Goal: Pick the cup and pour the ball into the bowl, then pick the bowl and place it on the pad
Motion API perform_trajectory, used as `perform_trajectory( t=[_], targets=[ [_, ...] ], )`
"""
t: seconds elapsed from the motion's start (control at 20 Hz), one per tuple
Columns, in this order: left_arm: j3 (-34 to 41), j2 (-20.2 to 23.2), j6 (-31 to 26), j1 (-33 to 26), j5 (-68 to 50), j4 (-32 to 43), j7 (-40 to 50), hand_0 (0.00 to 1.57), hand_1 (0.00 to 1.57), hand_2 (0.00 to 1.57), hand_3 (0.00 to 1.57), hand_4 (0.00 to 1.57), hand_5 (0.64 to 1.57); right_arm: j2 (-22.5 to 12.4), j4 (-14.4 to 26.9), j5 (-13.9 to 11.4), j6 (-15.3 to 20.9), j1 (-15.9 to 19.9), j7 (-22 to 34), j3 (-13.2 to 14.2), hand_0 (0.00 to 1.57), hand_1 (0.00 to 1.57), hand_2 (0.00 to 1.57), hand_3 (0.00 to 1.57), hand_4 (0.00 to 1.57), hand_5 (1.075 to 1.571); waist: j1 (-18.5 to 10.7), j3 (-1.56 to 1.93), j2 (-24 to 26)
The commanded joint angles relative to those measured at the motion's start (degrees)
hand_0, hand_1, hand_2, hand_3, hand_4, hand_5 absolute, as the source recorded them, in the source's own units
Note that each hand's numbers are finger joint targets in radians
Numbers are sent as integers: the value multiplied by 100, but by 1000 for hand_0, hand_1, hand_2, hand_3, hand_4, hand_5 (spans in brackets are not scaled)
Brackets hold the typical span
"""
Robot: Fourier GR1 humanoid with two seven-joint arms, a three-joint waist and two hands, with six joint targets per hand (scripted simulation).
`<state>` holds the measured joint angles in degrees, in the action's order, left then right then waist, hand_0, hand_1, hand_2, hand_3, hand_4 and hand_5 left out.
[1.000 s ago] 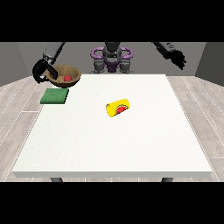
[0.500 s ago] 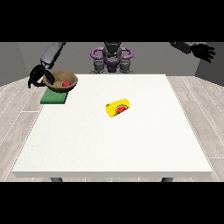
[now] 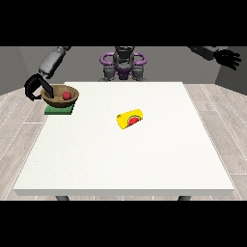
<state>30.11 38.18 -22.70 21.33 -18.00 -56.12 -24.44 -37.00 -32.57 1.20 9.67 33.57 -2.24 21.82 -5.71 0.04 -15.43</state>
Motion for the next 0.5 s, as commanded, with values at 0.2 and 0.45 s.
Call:
perform_trajectory(
  t=[0.2,0.45],
  targets=[
    [-226,-83,213,117,38,-286,410,0,0,0,0,1158,1547,142,289,-13,-86,246,54,-79,0,0,140,93,0,1370,5,0,237],
    [-1104,-1152,746,-155,303,-1173,1243,0,0,0,0,902,1559,-92,384,-203,-527,221,612,-342,0,0,0,0,0,1356,15,-1,1482]
  ],
)
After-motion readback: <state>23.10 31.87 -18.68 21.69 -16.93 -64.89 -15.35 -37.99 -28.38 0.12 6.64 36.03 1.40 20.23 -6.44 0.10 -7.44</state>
